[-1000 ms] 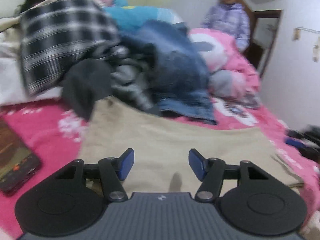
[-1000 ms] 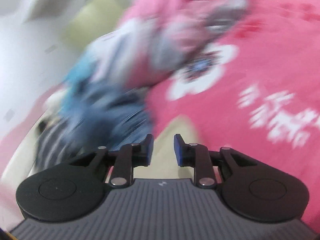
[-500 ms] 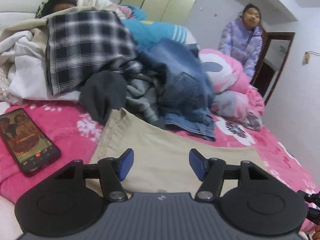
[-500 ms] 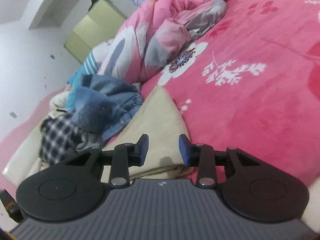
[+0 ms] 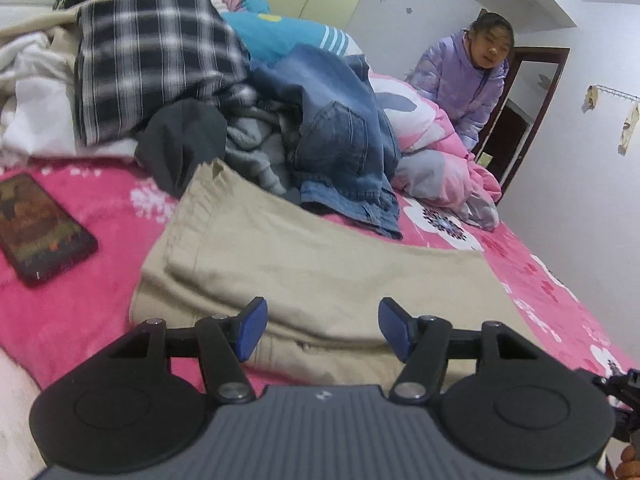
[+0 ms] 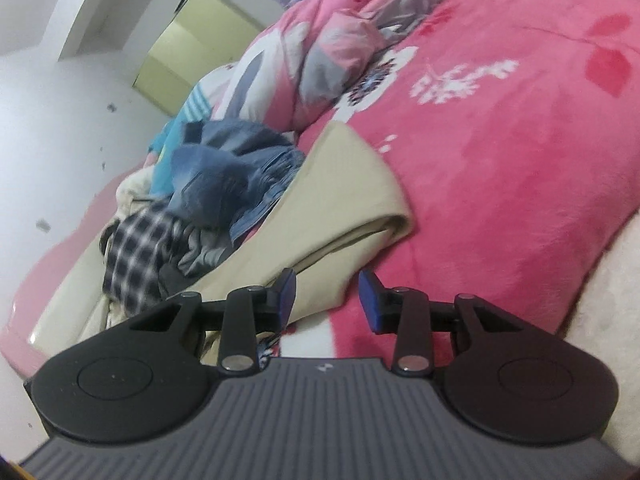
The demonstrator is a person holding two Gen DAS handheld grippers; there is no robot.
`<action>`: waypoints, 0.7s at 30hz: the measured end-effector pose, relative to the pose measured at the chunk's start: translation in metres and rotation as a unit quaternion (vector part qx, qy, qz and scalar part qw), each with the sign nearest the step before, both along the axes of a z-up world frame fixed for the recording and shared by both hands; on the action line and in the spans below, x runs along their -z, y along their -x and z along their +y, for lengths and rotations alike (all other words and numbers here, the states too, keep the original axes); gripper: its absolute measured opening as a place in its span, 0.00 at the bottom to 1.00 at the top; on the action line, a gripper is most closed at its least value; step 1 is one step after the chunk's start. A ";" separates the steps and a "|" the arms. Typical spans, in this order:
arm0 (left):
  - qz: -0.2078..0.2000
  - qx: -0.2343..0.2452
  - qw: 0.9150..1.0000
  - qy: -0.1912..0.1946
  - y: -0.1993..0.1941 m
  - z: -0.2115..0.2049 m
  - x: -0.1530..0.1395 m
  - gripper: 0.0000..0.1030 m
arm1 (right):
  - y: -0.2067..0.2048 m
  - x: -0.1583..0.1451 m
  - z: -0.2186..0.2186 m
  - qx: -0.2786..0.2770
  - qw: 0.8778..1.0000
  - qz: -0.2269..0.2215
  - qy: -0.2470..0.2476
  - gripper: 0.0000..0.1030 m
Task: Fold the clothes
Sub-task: 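Move the right gripper to the folded edge of the trousers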
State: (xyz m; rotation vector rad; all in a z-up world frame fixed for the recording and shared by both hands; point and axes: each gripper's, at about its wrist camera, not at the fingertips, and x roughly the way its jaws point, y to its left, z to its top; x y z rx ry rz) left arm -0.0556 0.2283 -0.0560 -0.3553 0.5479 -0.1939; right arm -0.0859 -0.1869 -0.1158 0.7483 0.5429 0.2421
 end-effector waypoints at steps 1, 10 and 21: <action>0.002 0.001 1.000 0.004 0.002 0.002 0.004 0.61 | -0.001 -0.002 0.006 -0.006 1.000 -0.001 0.011 0.33; 0.026 0.005 0.999 0.046 0.003 0.028 0.027 0.61 | -0.027 -0.012 0.061 -0.066 0.996 0.001 0.062 0.33; -0.048 0.064 0.996 -0.025 0.017 0.009 0.008 0.61 | -0.025 0.002 0.000 0.071 0.992 0.026 -0.100 0.40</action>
